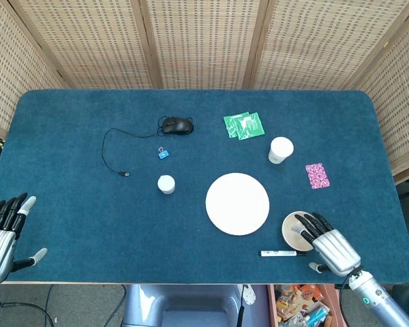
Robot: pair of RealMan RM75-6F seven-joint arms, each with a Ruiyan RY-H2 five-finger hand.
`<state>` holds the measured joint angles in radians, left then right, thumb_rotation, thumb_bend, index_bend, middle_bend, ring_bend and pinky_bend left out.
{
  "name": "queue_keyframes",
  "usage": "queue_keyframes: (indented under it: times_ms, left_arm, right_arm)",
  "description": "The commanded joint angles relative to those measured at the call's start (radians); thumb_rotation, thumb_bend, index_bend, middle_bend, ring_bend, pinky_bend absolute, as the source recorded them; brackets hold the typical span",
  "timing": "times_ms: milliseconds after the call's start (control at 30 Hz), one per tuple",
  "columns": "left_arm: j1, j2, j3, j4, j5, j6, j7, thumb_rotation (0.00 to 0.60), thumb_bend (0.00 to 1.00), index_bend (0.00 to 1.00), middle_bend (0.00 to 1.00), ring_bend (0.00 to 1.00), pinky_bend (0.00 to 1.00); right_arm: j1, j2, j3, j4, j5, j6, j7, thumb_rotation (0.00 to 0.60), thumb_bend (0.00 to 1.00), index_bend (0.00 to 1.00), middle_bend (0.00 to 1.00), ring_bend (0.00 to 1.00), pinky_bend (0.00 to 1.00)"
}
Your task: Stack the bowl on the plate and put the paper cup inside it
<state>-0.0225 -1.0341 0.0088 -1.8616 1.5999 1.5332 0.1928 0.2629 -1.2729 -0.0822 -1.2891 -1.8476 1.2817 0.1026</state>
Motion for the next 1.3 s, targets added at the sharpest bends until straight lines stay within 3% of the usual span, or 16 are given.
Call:
queue_keyframes:
  times_ms: [33,333,467,600,1000,1133,1300]
  left_arm:
    - [0.000,0.001,0.001,-0.001,0.001,0.000,-0.001,0.600,0.00,0.00,0.00,0.00,0.00]
    - [-0.003,0.008,-0.001,0.000,-0.006,-0.004,-0.020,0.600,0.00,0.00,0.00,0.00,0.00]
    - [-0.006,0.009,0.001,-0.001,-0.007,-0.010,-0.016,0.600,0.00,0.00,0.00,0.00,0.00]
    - [-0.005,0.009,0.000,-0.002,-0.010,-0.010,-0.015,0.600,0.00,0.00,0.00,0.00,0.00]
    - [-0.010,0.009,-0.002,-0.004,-0.020,-0.018,-0.012,0.600,0.00,0.00,0.00,0.00,0.00]
    - [-0.015,0.011,-0.004,-0.005,-0.026,-0.025,-0.013,0.600,0.00,0.00,0.00,0.00,0.00]
    - [-0.023,0.015,-0.011,-0.009,-0.042,-0.037,-0.022,0.600,0.00,0.00,0.00,0.00,0.00]
  right_arm:
    - [0.009,-0.015,-0.003,0.018,0.007,-0.016,-0.008,0.600,0.08,0.18,0.00,0.00,0.00]
    - [0.026,-0.051,0.001,0.060,0.056,-0.066,-0.041,0.600,0.33,0.35,0.00,0.00,0.00]
    - [0.029,-0.066,-0.002,0.066,0.064,-0.070,-0.055,0.600,0.44,0.48,0.00,0.00,0.00]
    - [0.030,-0.078,-0.002,0.075,0.068,-0.056,-0.053,0.600,0.46,0.60,0.00,0.00,0.00]
    - [0.042,-0.056,0.030,0.045,0.030,0.094,-0.011,0.600,0.48,0.65,0.00,0.00,0.00]
    - [0.076,-0.003,0.061,-0.048,0.034,0.093,-0.036,0.600,0.49,0.65,0.00,0.00,0.00]
    - [0.175,0.043,0.160,-0.164,0.074,0.030,-0.081,0.600,0.49,0.65,0.00,0.00,0.00]
